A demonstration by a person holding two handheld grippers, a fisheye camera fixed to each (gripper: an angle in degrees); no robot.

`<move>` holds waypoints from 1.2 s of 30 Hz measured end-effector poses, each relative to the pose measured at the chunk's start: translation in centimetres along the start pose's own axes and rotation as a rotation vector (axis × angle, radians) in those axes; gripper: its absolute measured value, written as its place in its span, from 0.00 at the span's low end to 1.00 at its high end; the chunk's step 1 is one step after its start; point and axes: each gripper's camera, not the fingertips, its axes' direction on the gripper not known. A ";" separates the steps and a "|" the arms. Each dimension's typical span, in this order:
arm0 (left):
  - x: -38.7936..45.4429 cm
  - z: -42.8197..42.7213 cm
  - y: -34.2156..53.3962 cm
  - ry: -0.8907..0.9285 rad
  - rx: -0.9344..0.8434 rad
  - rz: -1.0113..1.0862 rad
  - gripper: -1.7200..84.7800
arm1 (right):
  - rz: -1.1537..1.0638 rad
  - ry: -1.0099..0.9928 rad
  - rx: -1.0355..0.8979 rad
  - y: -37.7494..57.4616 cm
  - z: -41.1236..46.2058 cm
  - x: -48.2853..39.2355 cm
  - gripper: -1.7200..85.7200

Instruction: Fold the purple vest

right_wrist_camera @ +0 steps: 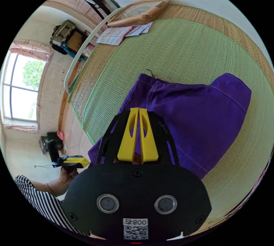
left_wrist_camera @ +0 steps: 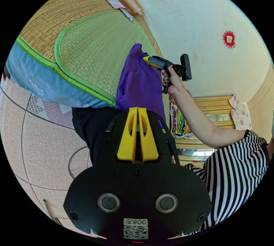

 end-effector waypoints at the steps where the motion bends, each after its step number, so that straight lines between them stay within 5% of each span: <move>1: 0.0 0.1 -0.1 -0.013 -0.002 0.001 0.02 | -0.013 -0.008 0.008 1.5 -1.1 -0.4 0.03; 8: 1.2 0.9 -0.9 -0.100 -0.010 0.015 0.02 | -0.040 -0.004 -0.008 11.6 -7.2 -2.0 0.06; 19: 6.3 1.9 -3.4 -0.178 0.017 0.105 0.02 | -0.215 0.326 -0.082 29.4 -9.8 -13.3 0.13; 36: 11.1 7.2 -9.6 -0.295 -0.049 0.184 0.02 | -0.307 0.572 -0.052 34.2 -7.3 -19.6 0.11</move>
